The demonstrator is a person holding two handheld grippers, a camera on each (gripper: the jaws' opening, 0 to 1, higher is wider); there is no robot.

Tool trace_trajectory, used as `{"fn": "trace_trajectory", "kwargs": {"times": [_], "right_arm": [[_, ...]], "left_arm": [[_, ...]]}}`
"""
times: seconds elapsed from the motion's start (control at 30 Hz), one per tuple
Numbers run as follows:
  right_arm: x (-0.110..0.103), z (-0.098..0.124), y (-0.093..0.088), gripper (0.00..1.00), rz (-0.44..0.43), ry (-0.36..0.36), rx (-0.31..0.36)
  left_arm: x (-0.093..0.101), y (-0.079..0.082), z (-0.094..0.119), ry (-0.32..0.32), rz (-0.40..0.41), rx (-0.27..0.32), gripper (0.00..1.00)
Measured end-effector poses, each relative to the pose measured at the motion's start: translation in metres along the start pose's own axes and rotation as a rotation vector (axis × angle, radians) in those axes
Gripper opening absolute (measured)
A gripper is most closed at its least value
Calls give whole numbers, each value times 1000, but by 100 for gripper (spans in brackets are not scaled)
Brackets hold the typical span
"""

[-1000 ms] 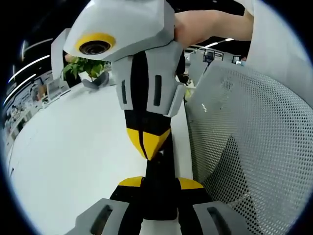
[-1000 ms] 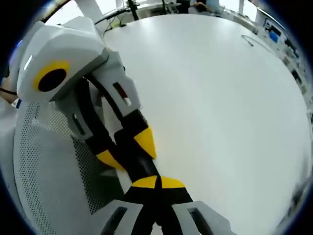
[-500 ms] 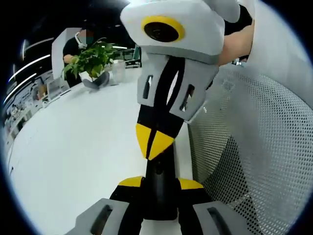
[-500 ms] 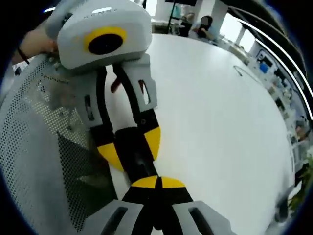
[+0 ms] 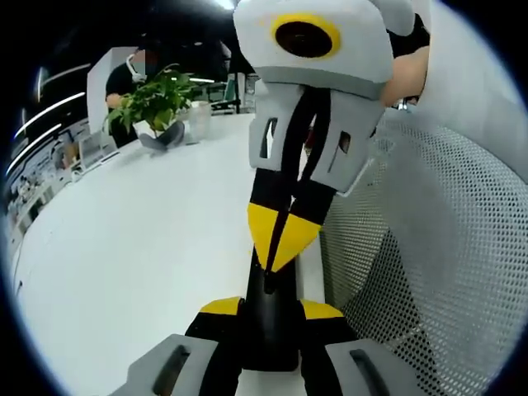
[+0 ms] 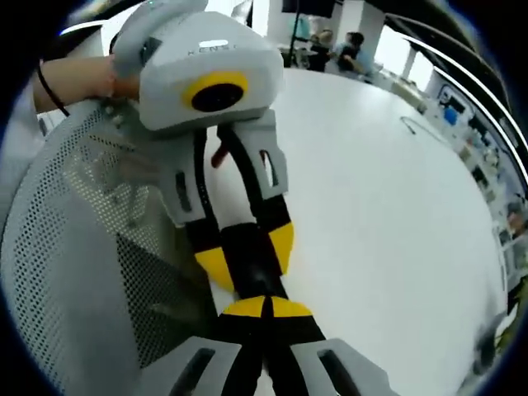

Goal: Press the specified remote control buttons in sequence, fully releasing each button before pressing the next.

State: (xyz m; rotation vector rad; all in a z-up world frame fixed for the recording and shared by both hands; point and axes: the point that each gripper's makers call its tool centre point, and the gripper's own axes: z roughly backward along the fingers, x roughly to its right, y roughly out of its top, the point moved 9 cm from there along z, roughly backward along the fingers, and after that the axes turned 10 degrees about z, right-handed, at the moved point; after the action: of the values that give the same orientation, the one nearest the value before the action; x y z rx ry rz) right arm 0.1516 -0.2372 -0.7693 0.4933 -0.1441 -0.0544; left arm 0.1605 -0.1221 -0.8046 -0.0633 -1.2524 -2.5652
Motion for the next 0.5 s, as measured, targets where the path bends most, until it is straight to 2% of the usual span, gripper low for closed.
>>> {"fn": "trace_trajectory", "kwargs": {"times": [0.1, 0.13, 0.3, 0.37, 0.4, 0.5], "right_arm": [[-1, -5, -4, 0, 38, -4, -35], [0, -4, -3, 0, 43, -7, -16], [0, -5, -2, 0, 47, -3, -28], [1, -5, -1, 0, 92, 13, -36], [3, -6, 1, 0, 170, 39, -45], [5, -6, 1, 0, 199, 73, -53]], "left_arm": [[0, 0, 0, 2, 1, -2, 25], [0, 0, 0, 2, 1, -2, 25], [0, 0, 0, -1, 0, 0, 25], [0, 0, 0, -1, 0, -1, 25], [0, 0, 0, 0, 0, -1, 25], [0, 0, 0, -1, -2, -2, 25]]}}
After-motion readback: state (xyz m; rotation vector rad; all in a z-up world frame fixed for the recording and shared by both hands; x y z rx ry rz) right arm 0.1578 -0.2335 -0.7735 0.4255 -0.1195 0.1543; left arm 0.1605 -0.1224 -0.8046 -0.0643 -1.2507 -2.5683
